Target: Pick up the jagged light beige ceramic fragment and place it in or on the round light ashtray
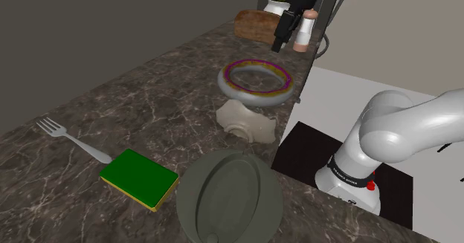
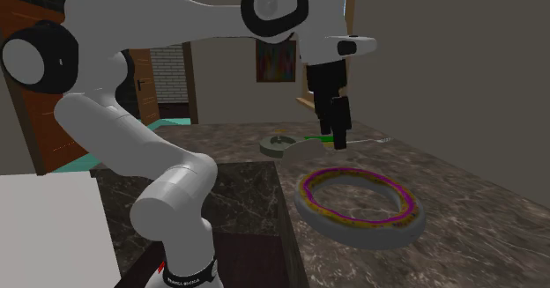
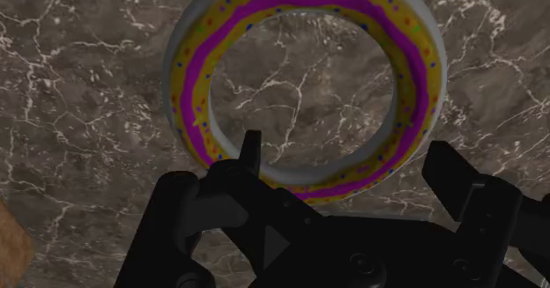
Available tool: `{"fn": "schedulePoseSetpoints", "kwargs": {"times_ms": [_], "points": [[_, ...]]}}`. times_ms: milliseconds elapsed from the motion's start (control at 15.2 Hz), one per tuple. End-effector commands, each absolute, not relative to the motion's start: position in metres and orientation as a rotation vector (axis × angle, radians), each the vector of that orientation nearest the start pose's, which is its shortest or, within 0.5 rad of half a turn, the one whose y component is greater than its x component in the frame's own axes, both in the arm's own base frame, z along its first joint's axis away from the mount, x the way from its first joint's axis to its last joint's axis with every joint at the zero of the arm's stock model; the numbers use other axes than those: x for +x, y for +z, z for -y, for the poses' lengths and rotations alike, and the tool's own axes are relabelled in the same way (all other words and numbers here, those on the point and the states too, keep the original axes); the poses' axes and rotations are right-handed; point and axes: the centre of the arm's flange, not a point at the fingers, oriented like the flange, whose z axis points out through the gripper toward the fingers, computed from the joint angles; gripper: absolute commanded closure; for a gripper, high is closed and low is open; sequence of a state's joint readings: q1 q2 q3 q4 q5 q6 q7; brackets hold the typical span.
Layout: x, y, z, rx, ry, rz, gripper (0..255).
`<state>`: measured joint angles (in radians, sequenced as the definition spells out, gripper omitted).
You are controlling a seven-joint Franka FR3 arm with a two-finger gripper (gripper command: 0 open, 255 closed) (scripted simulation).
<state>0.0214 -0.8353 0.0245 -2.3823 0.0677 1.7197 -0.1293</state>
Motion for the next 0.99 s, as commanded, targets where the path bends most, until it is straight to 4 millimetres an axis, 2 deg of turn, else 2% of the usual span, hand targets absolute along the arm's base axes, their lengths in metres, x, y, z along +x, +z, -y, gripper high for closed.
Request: {"fn": "schedulePoseSetpoints", "kwargs": {"times_ms": [0,462,924], "points": [[0.307,0.608,-0.023,-3.078,-0.270,0.254,0],[0.310,0.576,-0.096,-2.997,-0.105,0.341,0],[0.305,0.549,-0.172,-2.906,0.052,0.423,0]]}}
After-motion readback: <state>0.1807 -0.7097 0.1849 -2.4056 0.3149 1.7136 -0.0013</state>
